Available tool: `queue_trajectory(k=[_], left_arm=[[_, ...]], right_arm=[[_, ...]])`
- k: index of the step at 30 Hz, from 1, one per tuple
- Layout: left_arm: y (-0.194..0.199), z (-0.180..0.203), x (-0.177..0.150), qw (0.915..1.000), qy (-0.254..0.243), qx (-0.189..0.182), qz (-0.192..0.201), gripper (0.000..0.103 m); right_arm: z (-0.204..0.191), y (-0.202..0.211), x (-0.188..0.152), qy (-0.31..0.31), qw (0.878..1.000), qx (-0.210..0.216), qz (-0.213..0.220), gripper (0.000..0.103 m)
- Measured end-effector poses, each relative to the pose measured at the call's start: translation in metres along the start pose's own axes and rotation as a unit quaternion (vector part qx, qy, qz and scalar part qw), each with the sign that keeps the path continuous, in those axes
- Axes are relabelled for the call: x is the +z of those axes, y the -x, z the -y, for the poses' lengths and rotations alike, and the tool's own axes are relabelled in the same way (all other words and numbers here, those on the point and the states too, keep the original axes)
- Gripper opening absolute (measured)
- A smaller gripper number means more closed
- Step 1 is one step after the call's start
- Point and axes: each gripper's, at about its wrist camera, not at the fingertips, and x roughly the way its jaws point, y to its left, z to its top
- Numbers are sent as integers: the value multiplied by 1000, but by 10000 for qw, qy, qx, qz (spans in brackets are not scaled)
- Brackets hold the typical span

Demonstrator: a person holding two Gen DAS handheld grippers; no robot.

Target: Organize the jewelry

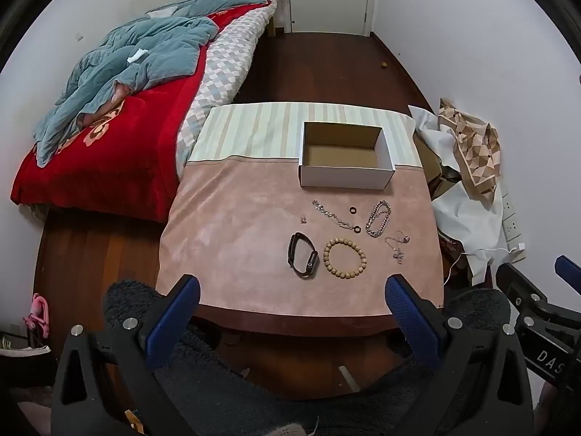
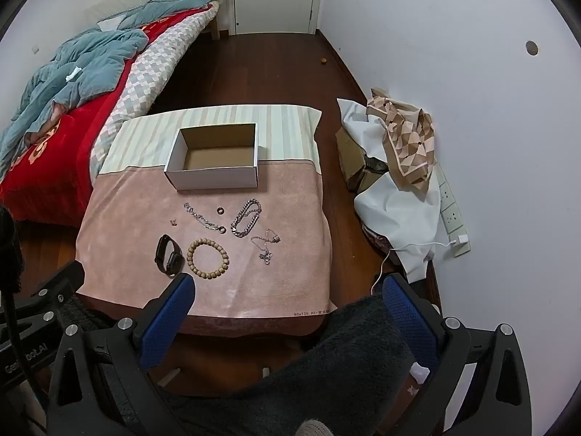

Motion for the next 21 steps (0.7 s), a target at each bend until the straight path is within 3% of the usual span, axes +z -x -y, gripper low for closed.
queue_trajectory(k=[21], left_arm=[[8, -4, 2, 10000, 33, 11, 22, 103]], right_arm=[[3, 6, 1, 11, 9999, 99, 38, 103]])
